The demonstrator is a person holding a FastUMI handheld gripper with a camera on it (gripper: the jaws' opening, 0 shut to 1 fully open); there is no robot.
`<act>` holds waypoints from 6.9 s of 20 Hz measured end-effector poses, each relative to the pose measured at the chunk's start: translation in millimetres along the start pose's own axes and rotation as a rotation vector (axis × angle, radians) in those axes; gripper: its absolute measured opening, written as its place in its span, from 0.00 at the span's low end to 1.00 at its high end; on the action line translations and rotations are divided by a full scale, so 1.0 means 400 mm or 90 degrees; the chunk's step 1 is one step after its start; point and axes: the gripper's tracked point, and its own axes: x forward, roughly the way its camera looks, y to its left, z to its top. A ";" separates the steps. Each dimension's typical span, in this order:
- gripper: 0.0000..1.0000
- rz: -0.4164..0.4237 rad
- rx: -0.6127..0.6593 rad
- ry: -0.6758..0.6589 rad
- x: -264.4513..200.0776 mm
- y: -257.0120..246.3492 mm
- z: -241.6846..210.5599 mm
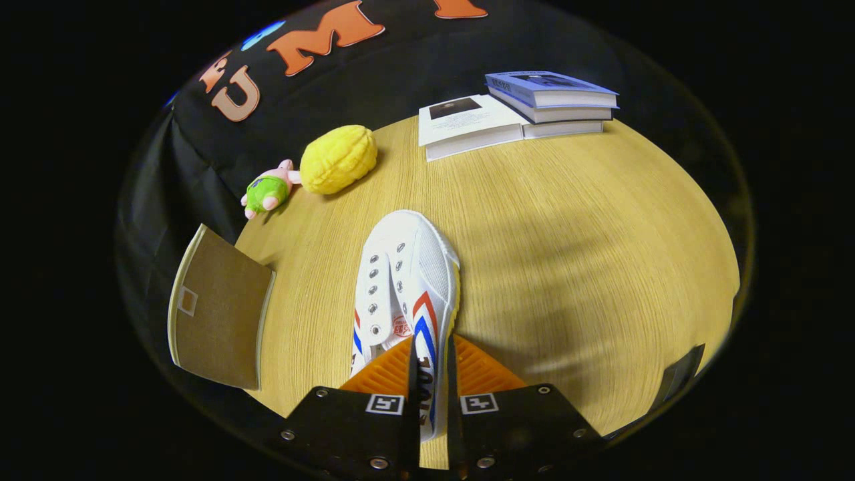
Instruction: Open the storage box then place both shoes into the box .Put the left shoe in first, then the right shoe, with the right side of both shoes facing outward in a uniform manner.
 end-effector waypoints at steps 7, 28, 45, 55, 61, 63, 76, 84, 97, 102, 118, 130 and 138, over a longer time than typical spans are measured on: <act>0.14 0.063 -0.001 0.000 -0.047 0.145 0.044; 0.13 0.281 -0.176 -0.057 -0.275 0.816 0.091; 0.13 0.266 -0.209 -0.023 -0.105 0.993 0.004; 0.83 0.330 -0.242 -0.103 -0.215 1.006 0.044; 0.95 0.293 -0.212 -0.232 -0.315 0.866 0.168; 0.96 0.269 -0.205 -0.296 -0.354 0.808 0.229; 0.97 0.092 -0.200 -0.585 -0.610 0.416 0.411; 0.98 -0.033 -0.208 -0.679 -0.732 0.259 0.417; 0.98 -0.061 -0.178 -0.747 -0.826 0.140 0.350; 0.98 -0.062 -0.195 -0.743 -0.845 0.148 0.344; 0.99 -0.047 -0.203 -0.726 -0.833 0.176 0.332; 0.98 -0.030 -0.203 -0.739 -0.857 0.195 0.317; 0.98 -0.024 -0.219 -0.742 -0.866 0.214 0.306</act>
